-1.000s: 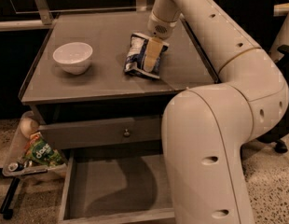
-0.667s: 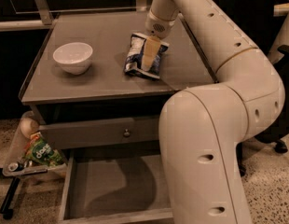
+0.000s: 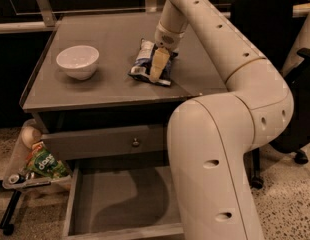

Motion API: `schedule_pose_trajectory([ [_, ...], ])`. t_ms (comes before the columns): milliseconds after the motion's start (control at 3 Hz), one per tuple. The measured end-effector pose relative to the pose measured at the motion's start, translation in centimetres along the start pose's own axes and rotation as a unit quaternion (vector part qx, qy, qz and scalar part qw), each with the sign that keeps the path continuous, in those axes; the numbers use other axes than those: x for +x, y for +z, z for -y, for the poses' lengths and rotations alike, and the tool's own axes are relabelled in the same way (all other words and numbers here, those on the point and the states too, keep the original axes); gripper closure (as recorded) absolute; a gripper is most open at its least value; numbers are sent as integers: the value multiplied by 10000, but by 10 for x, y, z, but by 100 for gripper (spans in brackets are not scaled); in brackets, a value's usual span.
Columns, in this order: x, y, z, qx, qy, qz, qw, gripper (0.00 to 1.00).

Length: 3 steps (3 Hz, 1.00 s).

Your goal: Place blue chip bag into middle drawer

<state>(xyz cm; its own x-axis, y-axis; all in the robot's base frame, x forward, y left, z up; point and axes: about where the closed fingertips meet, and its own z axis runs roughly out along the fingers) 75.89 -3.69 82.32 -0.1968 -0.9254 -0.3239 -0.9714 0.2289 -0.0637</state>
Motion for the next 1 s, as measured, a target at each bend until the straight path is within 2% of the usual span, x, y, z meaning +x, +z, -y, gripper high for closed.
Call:
schedule_pose_trajectory([
  [1000,-2,-1,1,8,2,8,10000,88],
])
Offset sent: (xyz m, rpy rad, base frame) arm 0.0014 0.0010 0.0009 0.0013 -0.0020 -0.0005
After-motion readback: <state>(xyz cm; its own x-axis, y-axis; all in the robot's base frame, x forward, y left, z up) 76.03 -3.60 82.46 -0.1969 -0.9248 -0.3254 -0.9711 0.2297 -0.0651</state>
